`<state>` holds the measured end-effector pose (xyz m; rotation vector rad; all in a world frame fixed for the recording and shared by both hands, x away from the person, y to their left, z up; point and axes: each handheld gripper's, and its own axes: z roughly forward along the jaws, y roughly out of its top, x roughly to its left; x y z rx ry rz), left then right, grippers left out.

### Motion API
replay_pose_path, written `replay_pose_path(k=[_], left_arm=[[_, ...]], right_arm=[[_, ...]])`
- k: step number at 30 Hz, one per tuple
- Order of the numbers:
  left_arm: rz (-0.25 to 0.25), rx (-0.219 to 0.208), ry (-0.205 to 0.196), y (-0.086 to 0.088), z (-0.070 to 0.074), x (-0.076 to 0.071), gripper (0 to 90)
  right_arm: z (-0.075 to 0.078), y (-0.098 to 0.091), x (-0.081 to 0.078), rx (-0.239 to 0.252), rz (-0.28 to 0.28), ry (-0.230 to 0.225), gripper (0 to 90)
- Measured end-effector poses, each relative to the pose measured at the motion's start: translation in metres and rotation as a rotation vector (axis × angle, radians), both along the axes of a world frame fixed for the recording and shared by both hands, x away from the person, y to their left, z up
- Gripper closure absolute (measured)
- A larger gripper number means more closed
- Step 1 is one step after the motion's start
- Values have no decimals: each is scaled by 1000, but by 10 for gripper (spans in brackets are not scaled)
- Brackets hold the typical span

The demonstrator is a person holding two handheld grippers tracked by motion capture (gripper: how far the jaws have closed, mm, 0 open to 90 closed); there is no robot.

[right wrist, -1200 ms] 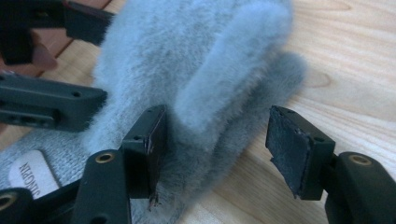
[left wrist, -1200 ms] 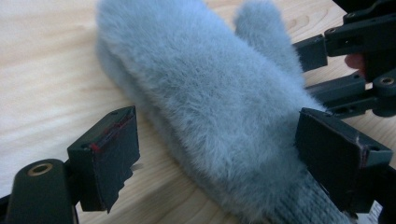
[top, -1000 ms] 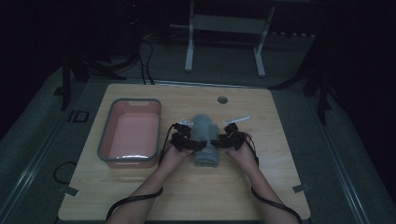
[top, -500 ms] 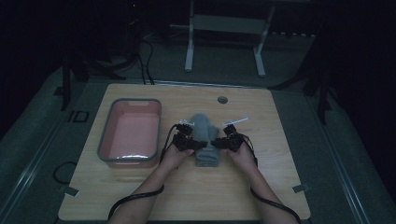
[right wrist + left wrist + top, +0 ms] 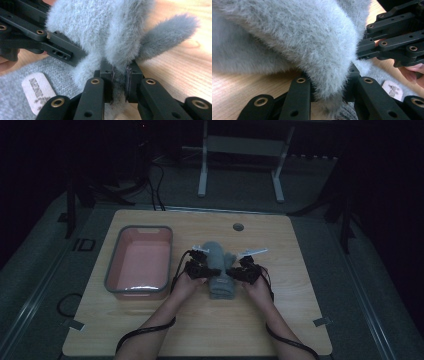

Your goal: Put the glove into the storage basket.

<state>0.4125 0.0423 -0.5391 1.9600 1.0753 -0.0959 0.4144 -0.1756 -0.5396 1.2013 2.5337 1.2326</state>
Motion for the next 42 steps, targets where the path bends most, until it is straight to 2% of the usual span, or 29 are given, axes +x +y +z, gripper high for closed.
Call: replay_pose_path(k=[2,4,5,6,7,8,10,12,14,15,17,19,21,22,23,24,25,28,32,42], left_arm=[[-16,-11,-18,3,10,-1,745],[-18,-18,-22,4,13,-1,745],[-23,-22,-25,5,16,-1,745],[-30,-23,-39,7,24,-2,745],[-30,-23,-39,7,24,-2,745],[-36,-19,-55,10,32,-3,745],[-37,-20,-63,11,36,-3,746],[-51,-21,-82,15,49,-5,746],[-54,-18,-85,16,51,-5,746],[-60,-12,-102,18,60,-5,746],[-64,-7,-105,20,64,-5,746],[-70,-2,-116,23,76,-5,746],[-70,-2,-120,24,80,-5,746],[-74,-4,-125,26,87,-5,746],[-74,-4,-125,26,87,-5,746],[-76,-14,-136,29,94,-6,746],[-76,-14,-136,29,94,-6,746],[-85,-6,-150,34,106,-6,746],[-82,-3,-152,38,110,-5,746],[-68,18,-143,62,119,-8,745]], right_arm=[[10,0,-3,8,-1,-19,806],[13,1,-4,11,-2,-23,807],[20,2,-6,9,-4,-41,808],[24,3,-7,11,-4,-49,809],[24,3,-7,11,-4,-49,809],[31,4,-8,17,-4,-60,810],[35,5,-9,23,-5,-67,810],[46,7,-12,35,-6,-84,811],[53,10,-13,40,-5,-94,811],[58,11,-14,41,-2,-104,810],[64,13,-14,46,-4,-112,811],[72,15,-15,44,-1,-126,811],[80,17,-15,43,-4,-133,811],[83,18,-16,40,-2,-140,811],[83,18,-16,40,-2,-140,811],[93,20,-17,42,1,-158,811],[96,21,-18,44,2,-162,811],[105,24,-18,43,5,-177,811],[110,29,-18,40,1,-179,812],[118,55,-17,44,31,-182,814]])
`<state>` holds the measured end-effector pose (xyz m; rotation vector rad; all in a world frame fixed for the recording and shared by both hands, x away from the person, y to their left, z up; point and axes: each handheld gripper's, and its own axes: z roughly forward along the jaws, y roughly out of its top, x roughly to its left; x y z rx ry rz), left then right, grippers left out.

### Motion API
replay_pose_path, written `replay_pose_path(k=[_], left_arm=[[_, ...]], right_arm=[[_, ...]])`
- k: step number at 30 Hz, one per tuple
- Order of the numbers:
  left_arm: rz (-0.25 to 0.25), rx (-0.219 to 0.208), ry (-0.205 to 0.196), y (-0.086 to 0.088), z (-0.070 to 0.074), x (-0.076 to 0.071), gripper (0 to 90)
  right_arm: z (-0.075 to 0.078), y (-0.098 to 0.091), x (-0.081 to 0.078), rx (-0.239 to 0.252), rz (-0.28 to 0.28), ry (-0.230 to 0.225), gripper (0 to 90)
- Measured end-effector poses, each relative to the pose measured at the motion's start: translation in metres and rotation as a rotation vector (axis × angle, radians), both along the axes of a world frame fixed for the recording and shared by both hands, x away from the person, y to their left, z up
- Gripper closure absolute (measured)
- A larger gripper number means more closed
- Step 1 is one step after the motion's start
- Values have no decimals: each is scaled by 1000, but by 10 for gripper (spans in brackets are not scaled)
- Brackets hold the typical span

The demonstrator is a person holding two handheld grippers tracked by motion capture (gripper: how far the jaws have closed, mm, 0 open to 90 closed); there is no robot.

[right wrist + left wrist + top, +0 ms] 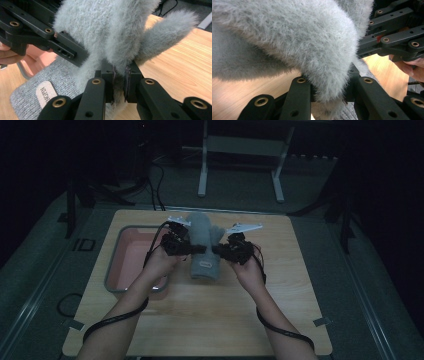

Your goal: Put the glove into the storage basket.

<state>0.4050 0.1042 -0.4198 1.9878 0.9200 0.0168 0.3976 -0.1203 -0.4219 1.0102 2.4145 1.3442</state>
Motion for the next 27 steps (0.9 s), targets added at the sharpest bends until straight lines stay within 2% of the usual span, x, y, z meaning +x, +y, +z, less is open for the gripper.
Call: replay_pose_path(k=[6,14,18,24,27], left_arm=[[13,32,1,20,5,-3,745],[42,47,4,44,9,-8,745],[67,60,6,63,11,-11,745],[87,76,20,80,11,-12,745],[103,84,24,96,15,-15,745]], right_arm=[[2,17,1,2,15,6,814],[4,43,1,-1,44,7,814],[4,65,4,3,64,13,814],[3,84,6,-2,81,25,815],[4,99,8,3,96,36,815]])
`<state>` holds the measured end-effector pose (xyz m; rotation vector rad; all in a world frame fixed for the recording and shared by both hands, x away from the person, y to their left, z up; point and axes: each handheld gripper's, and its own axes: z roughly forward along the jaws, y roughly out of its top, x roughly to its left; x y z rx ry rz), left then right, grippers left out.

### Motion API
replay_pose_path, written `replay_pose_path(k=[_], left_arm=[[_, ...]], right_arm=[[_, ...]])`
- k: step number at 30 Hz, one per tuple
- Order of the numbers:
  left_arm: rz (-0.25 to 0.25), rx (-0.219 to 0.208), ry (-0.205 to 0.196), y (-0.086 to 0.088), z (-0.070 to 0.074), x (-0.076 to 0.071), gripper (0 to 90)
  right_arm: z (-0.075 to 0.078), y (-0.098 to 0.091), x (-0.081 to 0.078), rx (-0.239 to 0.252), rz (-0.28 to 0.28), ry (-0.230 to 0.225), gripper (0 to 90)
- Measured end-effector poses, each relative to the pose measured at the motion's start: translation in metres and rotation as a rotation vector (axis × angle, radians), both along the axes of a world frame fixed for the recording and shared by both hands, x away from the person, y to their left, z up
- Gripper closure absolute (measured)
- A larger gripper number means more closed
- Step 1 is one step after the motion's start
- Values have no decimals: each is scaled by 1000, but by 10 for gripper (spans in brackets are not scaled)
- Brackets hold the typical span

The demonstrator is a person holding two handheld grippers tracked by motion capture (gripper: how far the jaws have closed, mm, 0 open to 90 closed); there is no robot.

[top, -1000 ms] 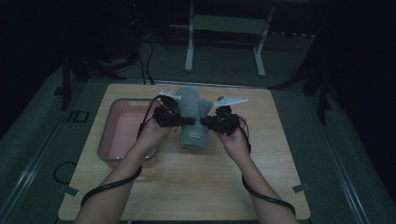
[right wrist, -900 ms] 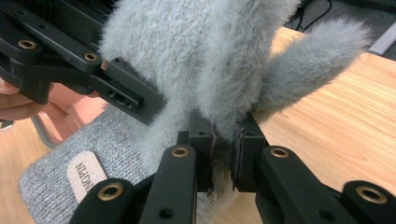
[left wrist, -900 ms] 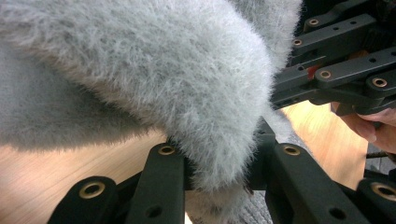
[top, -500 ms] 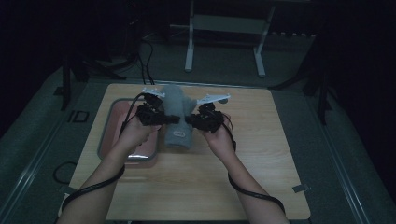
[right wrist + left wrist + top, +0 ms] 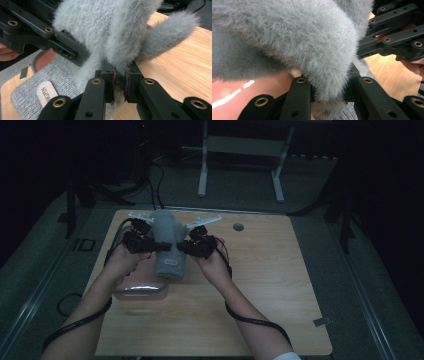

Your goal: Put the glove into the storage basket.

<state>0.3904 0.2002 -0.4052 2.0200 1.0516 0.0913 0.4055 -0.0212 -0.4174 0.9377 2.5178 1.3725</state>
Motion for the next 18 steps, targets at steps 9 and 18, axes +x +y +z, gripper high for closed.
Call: replay_pose_path(k=[9,18], left_arm=[[52,13,8,45,10,-7,745],[60,28,21,67,3,-7,745]], right_arm=[[8,45,3,0,41,6,815],[1,76,5,-6,50,37,815]])
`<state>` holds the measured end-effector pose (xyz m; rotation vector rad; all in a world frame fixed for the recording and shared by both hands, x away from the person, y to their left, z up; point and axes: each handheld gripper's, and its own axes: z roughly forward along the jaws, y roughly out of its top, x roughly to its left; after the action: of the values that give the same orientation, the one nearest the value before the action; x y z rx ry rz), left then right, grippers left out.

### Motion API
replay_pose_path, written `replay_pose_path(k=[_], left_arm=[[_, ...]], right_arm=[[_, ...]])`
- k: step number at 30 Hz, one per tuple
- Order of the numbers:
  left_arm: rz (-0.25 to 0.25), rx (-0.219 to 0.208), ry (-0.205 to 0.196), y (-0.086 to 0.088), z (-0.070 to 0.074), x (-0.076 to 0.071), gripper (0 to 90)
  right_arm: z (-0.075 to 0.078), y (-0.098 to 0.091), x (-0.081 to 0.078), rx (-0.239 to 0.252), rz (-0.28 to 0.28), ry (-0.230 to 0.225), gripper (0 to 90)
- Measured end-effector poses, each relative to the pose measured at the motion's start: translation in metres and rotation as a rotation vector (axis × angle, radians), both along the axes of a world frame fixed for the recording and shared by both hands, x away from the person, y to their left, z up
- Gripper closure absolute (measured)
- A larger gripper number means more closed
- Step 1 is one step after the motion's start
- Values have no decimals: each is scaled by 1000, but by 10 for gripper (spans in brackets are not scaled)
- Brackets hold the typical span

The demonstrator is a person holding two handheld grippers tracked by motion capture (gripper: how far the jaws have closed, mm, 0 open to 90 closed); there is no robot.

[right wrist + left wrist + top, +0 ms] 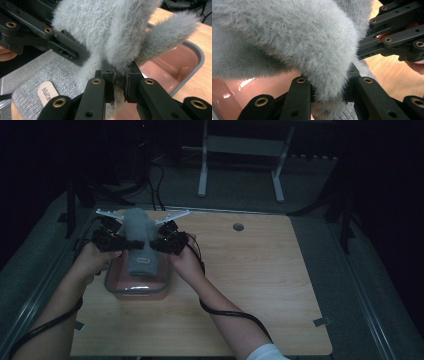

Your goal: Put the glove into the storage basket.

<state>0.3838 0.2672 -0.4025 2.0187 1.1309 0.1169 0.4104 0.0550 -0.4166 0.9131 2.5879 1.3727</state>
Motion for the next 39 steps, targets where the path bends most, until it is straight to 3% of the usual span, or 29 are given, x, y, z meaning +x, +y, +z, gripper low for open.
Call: replay_pose_path(k=[4,12,17,20,23,26,28,30,31,32,33,36,37,39], left_arm=[[-2,-12,23,5,-26,4,744],[10,-4,84,5,-70,15,743],[23,4,113,5,-84,20,742],[33,39,149,2,-94,25,741],[32,35,151,1,-96,27,741],[37,41,179,0,-99,31,741],[51,86,217,-6,-104,36,740],[58,125,226,-10,-106,39,736],[58,125,226,-10,-106,39,729],[61,156,231,-11,-107,40,729],[85,183,251,-13,-110,42,691],[117,205,254,-13,-111,43,629],[145,230,233,-14,-111,43,530],[162,248,218,-15,-110,42,428]], right_arm=[[-16,6,3,-22,-5,27,815],[-55,17,11,-117,-36,79,815],[-69,22,15,-160,-40,88,815],[-79,28,16,-212,-54,80,813],[-80,31,16,-245,-67,68,811],[-81,34,18,-273,-74,77,793],[-87,36,23,-312,-85,113,774],[-88,39,22,-339,-84,86,763],[-88,39,22,-339,-84,86,763],[-89,40,21,-354,-84,76,749],[-88,42,20,-369,-74,73,719],[-88,43,20,-365,-74,77,670],[-88,43,20,-367,-74,74,656],[-87,43,20,-365,-75,70,638]])
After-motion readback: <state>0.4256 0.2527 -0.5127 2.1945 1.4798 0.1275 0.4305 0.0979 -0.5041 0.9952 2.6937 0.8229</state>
